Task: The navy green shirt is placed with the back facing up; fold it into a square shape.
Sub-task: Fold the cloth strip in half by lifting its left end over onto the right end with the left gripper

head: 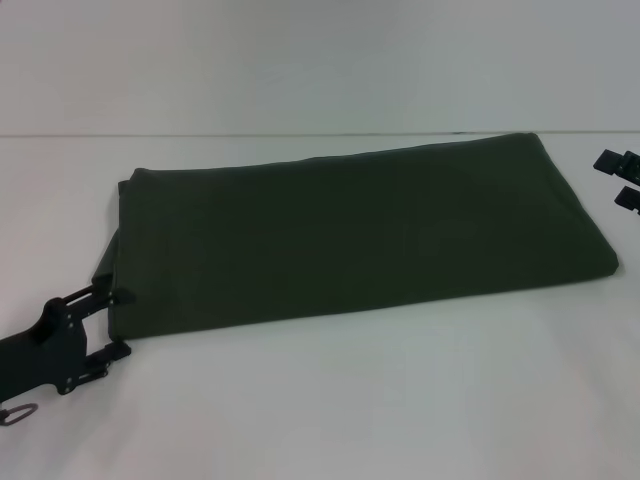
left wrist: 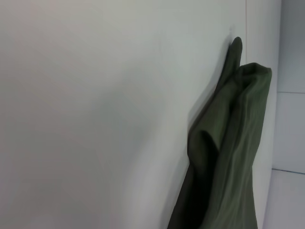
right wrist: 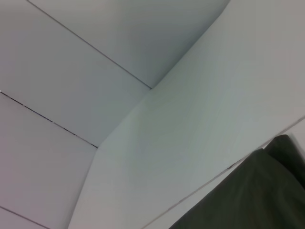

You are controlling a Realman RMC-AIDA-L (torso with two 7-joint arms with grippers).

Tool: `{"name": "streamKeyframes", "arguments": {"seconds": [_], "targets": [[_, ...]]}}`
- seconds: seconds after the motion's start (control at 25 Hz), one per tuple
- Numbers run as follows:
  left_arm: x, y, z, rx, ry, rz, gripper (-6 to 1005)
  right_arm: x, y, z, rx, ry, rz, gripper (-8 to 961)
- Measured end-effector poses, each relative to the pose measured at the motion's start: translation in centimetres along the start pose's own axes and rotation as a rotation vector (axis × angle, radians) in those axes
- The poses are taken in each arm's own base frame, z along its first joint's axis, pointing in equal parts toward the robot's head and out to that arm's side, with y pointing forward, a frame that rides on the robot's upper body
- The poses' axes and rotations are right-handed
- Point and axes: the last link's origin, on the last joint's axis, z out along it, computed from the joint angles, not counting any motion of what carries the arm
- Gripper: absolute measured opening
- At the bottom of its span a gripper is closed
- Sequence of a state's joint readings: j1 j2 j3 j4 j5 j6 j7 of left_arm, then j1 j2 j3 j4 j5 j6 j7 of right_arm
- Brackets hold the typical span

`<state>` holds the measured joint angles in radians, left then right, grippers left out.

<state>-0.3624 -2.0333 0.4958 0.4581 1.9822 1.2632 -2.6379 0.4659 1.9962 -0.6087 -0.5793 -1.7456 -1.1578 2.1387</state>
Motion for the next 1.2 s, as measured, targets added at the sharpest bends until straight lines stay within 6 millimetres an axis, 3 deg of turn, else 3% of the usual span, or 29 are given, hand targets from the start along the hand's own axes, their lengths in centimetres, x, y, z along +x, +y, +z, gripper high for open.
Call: {"name": "streamKeyframes", "arguments": {"seconds": [0.32, 0.72, 1.0, 1.2], "targets": [[0.2, 1.0, 1.5, 0.001, 0.004, 0.026, 811, 0.0, -0.1, -0.1, 0.002, -0.001, -0.002, 918], [-0.3, 4.7, 3.3, -0.128, -0.050, 0.182, 809, 0.1, -0.1, -0.2, -0.003, -0.003, -0.004, 917], [-0.4, 1.9, 2.0, -0.056, -0.027, 0.119, 810, 0.3, -0.3, -0.3, 0.003, -0.005, 0.005, 917], [-0.4, 1.2, 1.5, -0.030, -0.032, 0.103, 809, 0.2, -0.4, -0.3, 0.005, -0.009, 0.005, 917]]}}
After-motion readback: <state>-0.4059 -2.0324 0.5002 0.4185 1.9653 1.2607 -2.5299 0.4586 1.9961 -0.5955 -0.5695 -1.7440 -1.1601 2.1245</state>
